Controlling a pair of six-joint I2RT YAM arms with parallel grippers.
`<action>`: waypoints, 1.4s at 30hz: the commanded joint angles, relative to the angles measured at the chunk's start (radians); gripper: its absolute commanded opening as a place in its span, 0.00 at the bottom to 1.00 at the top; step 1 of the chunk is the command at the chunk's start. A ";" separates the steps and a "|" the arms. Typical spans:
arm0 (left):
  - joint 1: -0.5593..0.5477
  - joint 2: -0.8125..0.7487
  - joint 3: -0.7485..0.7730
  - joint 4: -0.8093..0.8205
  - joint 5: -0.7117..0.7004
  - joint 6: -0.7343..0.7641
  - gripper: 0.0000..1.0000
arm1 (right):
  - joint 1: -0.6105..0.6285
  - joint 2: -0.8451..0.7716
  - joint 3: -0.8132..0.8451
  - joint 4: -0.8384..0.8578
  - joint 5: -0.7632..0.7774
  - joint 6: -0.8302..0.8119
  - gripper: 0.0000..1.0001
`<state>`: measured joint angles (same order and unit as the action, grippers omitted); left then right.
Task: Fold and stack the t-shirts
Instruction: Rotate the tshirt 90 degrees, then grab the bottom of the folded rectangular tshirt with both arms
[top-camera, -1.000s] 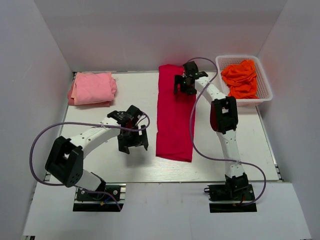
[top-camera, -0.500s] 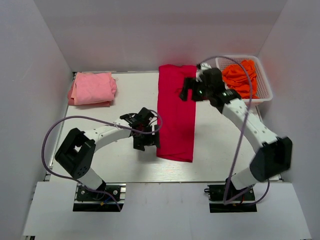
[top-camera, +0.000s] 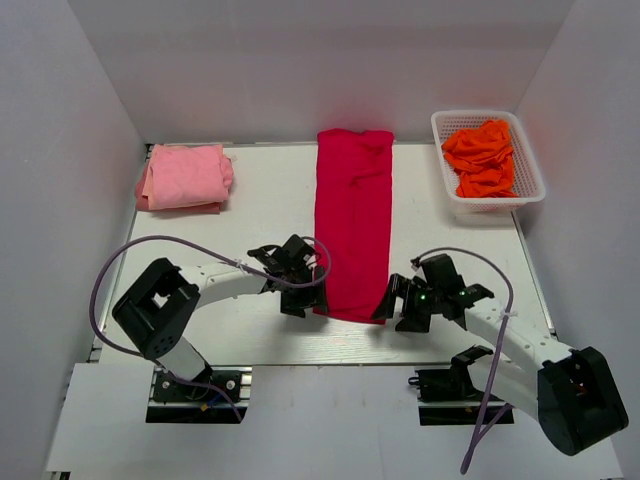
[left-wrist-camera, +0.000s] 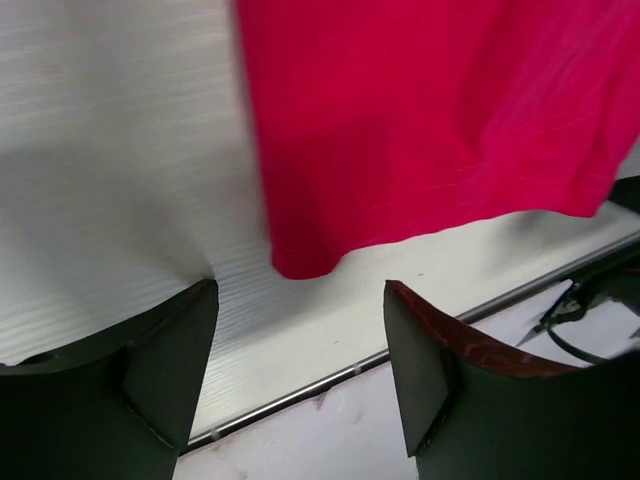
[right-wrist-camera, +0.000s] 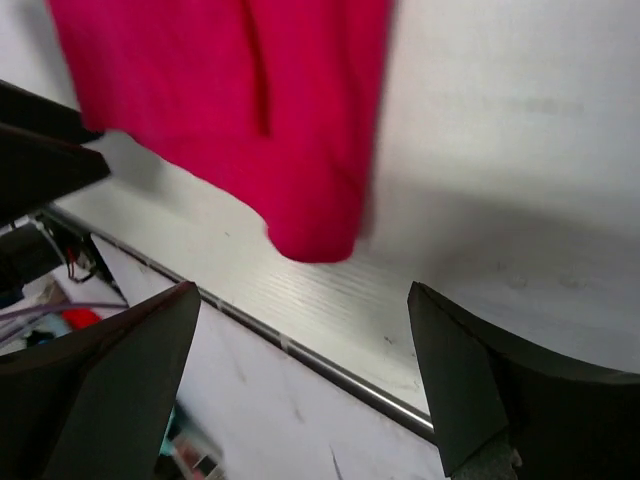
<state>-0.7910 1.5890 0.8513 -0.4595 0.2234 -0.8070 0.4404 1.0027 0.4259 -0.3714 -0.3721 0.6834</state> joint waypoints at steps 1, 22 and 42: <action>-0.024 0.009 -0.043 0.085 -0.021 -0.029 0.76 | 0.008 -0.021 -0.065 0.126 -0.108 0.097 0.90; -0.063 0.085 0.048 -0.077 -0.162 -0.038 0.00 | 0.009 0.103 -0.090 0.125 0.144 0.082 0.00; -0.195 -0.130 0.129 -0.372 -0.027 -0.113 0.00 | 0.130 -0.231 0.005 -0.250 0.030 0.131 0.00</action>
<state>-0.9836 1.4910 0.8997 -0.7593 0.2283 -0.9031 0.5659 0.7525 0.3622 -0.5694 -0.3687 0.8143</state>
